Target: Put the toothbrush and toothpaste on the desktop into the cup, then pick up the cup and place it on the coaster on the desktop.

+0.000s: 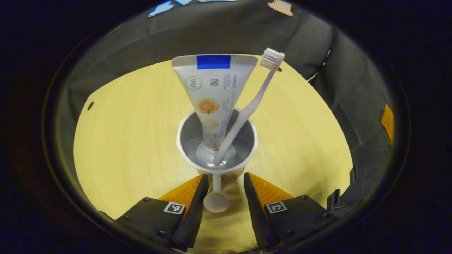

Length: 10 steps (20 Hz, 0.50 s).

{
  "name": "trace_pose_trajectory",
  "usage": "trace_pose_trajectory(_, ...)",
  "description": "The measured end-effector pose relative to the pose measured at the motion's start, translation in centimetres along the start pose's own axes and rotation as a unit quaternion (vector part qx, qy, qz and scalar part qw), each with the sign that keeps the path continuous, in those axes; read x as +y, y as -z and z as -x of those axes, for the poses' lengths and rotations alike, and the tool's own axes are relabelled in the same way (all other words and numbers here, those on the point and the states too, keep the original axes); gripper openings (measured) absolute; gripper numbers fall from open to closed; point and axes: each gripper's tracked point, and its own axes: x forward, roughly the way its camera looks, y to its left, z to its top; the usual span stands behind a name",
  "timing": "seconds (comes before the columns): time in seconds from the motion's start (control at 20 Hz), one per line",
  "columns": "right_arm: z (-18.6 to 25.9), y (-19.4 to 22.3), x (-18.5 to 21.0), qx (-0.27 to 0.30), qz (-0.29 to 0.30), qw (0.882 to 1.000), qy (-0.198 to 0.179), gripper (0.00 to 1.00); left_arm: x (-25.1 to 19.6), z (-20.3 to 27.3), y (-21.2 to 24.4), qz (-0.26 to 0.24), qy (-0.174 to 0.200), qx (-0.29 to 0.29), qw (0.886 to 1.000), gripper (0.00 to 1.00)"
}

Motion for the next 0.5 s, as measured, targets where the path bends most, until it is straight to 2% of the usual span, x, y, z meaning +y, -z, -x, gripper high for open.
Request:
trace_pose_trajectory(0.05, 0.1, -0.2, 0.1, -0.002, 0.002, 1.000, -0.003, 0.78, -0.3, 0.4, -0.1, 0.005, 0.003, -0.006, 1.000, 0.77)
trace_pose_trajectory(0.1, 0.2, -0.3, 0.1, -0.005, 0.004, 1.000, -0.005, 0.78, -0.5, 0.8, -0.2, 0.006, 0.003, -0.014, 1.000, 0.82)
trace_pose_trajectory(0.15, 0.4, -0.6, 0.1, -0.007, 0.006, 1.000, -0.007, 0.78, -0.7, 1.2, -0.4, 0.007, 0.006, -0.023, 1.000, 0.80)
trace_pose_trajectory(0.25, 0.5, -1.2, 0.4, -0.012, 0.009, 1.000, -0.014, 0.78, -0.9, 2.1, -0.6, 0.008, -0.001, -0.042, 0.999, 0.95)
trace_pose_trajectory(0.4, 1.1, -2.1, 0.6, -0.022, 0.018, 0.999, -0.025, 0.78, -1.0, 4.4, -0.7, 0.021, -0.011, -0.082, 0.996, 0.96)
trace_pose_trajectory(0.5, 1.7, -3.1, 0.7, -0.037, 0.035, 0.998, -0.032, 0.78, -0.7, 7.1, -1.1, 0.040, -0.024, -0.134, 0.990, 0.95)
